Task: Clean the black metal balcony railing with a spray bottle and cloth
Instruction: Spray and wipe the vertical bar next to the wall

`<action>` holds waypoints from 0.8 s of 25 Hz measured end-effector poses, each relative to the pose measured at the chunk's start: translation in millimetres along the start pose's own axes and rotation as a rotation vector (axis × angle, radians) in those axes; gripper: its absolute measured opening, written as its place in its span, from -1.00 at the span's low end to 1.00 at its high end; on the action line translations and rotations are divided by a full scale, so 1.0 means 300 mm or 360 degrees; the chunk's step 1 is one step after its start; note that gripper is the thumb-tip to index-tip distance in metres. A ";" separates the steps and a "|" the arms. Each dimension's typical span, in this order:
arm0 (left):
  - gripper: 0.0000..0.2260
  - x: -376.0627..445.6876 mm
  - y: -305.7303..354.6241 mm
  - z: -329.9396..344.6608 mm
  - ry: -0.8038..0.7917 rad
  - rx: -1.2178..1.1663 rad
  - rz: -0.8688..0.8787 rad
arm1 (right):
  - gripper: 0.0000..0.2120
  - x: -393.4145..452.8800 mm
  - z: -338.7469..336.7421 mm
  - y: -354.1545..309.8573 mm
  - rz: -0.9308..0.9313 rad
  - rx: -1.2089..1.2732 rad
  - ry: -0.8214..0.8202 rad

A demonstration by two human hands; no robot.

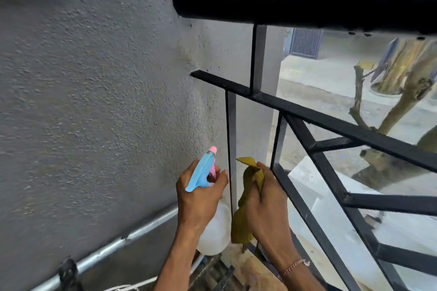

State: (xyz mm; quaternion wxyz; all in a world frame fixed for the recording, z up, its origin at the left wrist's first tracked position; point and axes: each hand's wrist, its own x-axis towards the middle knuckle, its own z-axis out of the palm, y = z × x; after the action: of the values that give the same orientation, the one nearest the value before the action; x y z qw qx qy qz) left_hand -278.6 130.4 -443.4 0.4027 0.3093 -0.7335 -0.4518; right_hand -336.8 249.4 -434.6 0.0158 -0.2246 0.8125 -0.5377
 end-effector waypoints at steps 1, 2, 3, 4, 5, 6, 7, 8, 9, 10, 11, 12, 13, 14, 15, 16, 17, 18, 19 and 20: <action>-0.83 -0.002 -0.015 0.007 -0.0035 -0.0029 -0.0058 | -0.63 0.003 0.008 0.013 -0.0008 -0.0007 0.0011; -0.82 -0.009 -0.030 0.014 -0.0058 -0.0053 -0.0081 | -0.63 0.003 0.013 0.022 -0.0022 -0.0014 0.0019; -0.82 -0.013 -0.042 0.019 -0.0067 -0.0057 -0.0078 | -0.63 0.006 0.017 0.026 -0.0037 -0.0020 0.0015; -0.81 -0.018 -0.052 0.023 -0.0070 -0.0054 -0.0060 | -0.63 0.008 0.021 0.028 -0.0048 -0.0024 0.0008; -0.81 -0.026 -0.060 0.025 -0.0066 -0.0063 -0.0038 | -0.64 0.006 0.024 0.031 -0.0060 -0.0020 0.0008; -0.81 -0.030 -0.074 0.025 -0.0058 -0.0076 -0.0029 | -0.66 0.006 0.029 0.035 -0.0076 -0.0007 0.0011; -0.82 -0.033 -0.089 0.026 -0.0059 -0.0083 -0.0034 | -0.69 0.009 0.036 0.043 -0.0099 0.0009 0.0017; -0.82 -0.038 -0.102 0.028 -0.0075 -0.0091 -0.0053 | -0.72 0.010 0.042 0.052 -0.0122 0.0018 0.0025; -0.83 -0.045 -0.107 0.028 -0.0106 -0.0108 -0.0069 | -0.76 0.008 0.047 0.063 -0.0146 0.0025 0.0036; -0.84 -0.049 -0.113 0.030 -0.0134 -0.0123 -0.0091 | -0.81 0.010 0.051 0.076 -0.0163 0.0032 0.0044; -0.84 -0.057 -0.119 0.031 -0.0155 -0.0135 -0.0106 | -0.86 0.009 0.055 0.090 -0.0175 0.0039 0.0051; -0.82 -0.068 -0.126 0.032 -0.0163 -0.0142 -0.0124 | -0.89 0.002 0.060 0.105 -0.0186 0.0039 0.0058; -0.79 -0.084 -0.131 0.034 -0.0170 -0.0146 -0.0150 | -0.89 -0.007 0.063 0.120 -0.0193 0.0033 0.0066; -0.76 -0.097 -0.142 0.036 -0.0175 -0.0145 -0.0179 | -0.88 -0.016 0.067 0.135 -0.0200 0.0027 0.0076; -0.73 -0.110 -0.153 0.039 -0.0186 -0.0152 -0.0201 | -0.87 -0.025 0.070 0.150 -0.0210 0.0017 0.0087; -0.72 -0.121 -0.170 0.041 -0.0189 -0.0169 -0.0209 | -0.86 -0.036 0.073 0.164 -0.0223 -0.0004 0.0100; -0.72 -0.132 -0.184 0.041 -0.0180 -0.0203 -0.0208 | -0.85 -0.049 0.076 0.176 -0.0232 -0.0026 0.0110; -0.73 -0.140 -0.203 0.041 -0.0169 -0.0227 -0.0203 | -0.85 -0.062 0.078 0.189 -0.0238 -0.0042 0.0118; -0.74 -0.141 -0.218 0.046 -0.0161 -0.0233 -0.0203 | -0.84 -0.067 0.077 0.202 -0.0231 -0.0046 0.0123; -0.75 -0.144 -0.237 0.049 -0.0147 -0.0218 -0.0207 | -0.85 -0.077 0.076 0.214 -0.0226 -0.0047 0.0123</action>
State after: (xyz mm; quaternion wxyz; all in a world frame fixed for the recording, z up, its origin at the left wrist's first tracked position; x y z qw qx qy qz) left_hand -263.9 143.3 -525.5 0.3585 0.3068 -0.6971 -0.5398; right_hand -332.2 259.1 -505.7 -0.0569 -0.2609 0.8024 -0.5337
